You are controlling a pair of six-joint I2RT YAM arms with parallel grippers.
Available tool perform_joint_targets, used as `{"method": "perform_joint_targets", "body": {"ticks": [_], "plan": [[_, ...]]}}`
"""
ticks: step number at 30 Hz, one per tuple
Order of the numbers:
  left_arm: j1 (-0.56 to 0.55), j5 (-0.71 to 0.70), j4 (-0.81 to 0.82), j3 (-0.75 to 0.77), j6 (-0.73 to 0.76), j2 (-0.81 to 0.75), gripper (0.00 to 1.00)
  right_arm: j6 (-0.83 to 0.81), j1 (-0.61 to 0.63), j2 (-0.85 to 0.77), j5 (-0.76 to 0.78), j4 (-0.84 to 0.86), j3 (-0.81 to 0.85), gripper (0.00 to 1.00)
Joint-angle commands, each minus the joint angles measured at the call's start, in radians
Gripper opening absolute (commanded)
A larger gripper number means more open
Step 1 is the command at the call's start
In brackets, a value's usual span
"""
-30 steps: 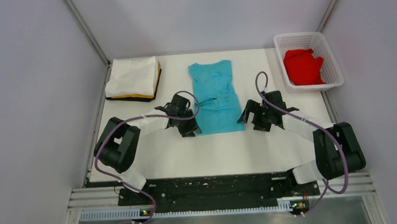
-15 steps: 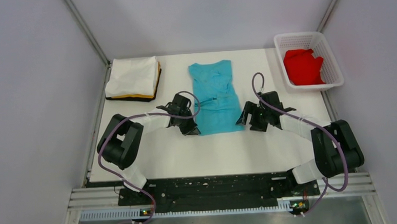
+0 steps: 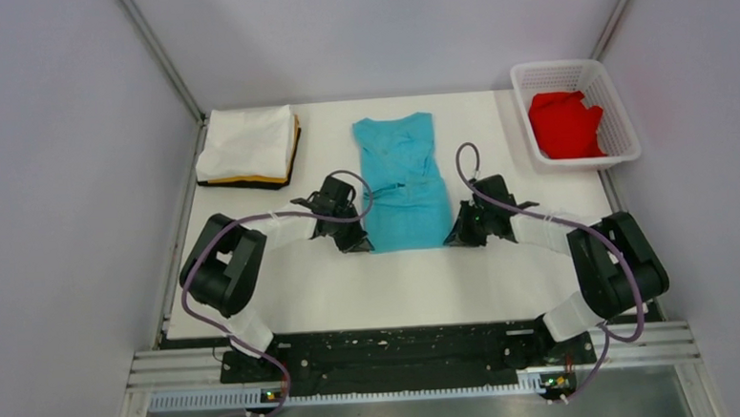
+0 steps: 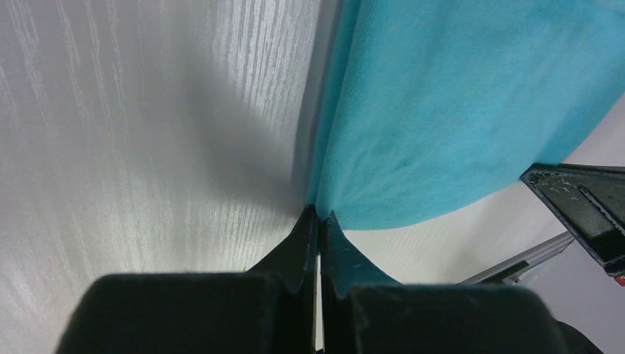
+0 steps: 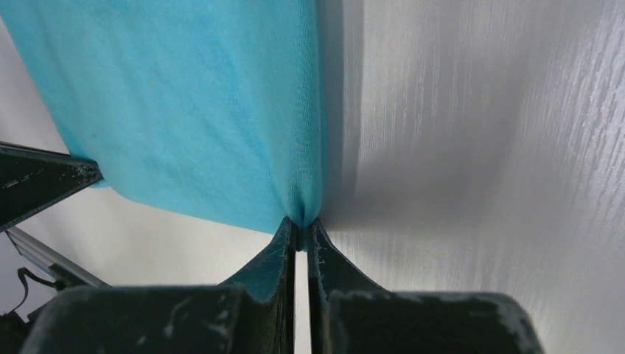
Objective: Fold and stack the t-shirts
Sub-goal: Grab one side of the 2/3 rectangular tshirt with both arms, then fold the long partially folded tshirt into a neat square
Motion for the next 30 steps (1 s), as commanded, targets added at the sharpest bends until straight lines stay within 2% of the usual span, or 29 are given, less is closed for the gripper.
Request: {"method": "perform_joint_targets", "body": {"ticks": [1, 4, 6, 9, 13, 16, 23, 30], "plan": [[-0.006, -0.038, -0.037, -0.072, 0.007, -0.074, 0.00, -0.030, 0.020, -0.067, -0.029, -0.099, -0.049, 0.00], [-0.032, -0.053, -0.080, -0.154, -0.003, -0.180, 0.00, -0.043, 0.021, -0.180, -0.080, -0.190, -0.107, 0.00], [-0.052, -0.015, -0.110, -0.213, -0.013, -0.254, 0.00, -0.037, 0.030, -0.263, -0.125, -0.253, -0.143, 0.00], [-0.115, 0.020, -0.157, -0.294, -0.060, -0.385, 0.00, -0.009, 0.118, -0.393, -0.217, -0.378, -0.173, 0.00], [-0.227, -0.021, -0.255, -0.300, -0.125, -0.566, 0.00, 0.053, 0.177, -0.592, -0.277, -0.519, -0.170, 0.00], [-0.252, -0.022, -0.274, -0.303, -0.156, -0.677, 0.00, 0.069, 0.177, -0.703, -0.290, -0.591, -0.125, 0.00], [-0.251, -0.158, -0.290, -0.265, -0.133, -0.832, 0.00, 0.043, 0.172, -0.694, -0.193, -0.624, 0.032, 0.00], [-0.197, -0.310, -0.288, -0.079, -0.030, -0.744, 0.00, -0.024, 0.112, -0.624, -0.145, -0.578, 0.148, 0.00]]}}
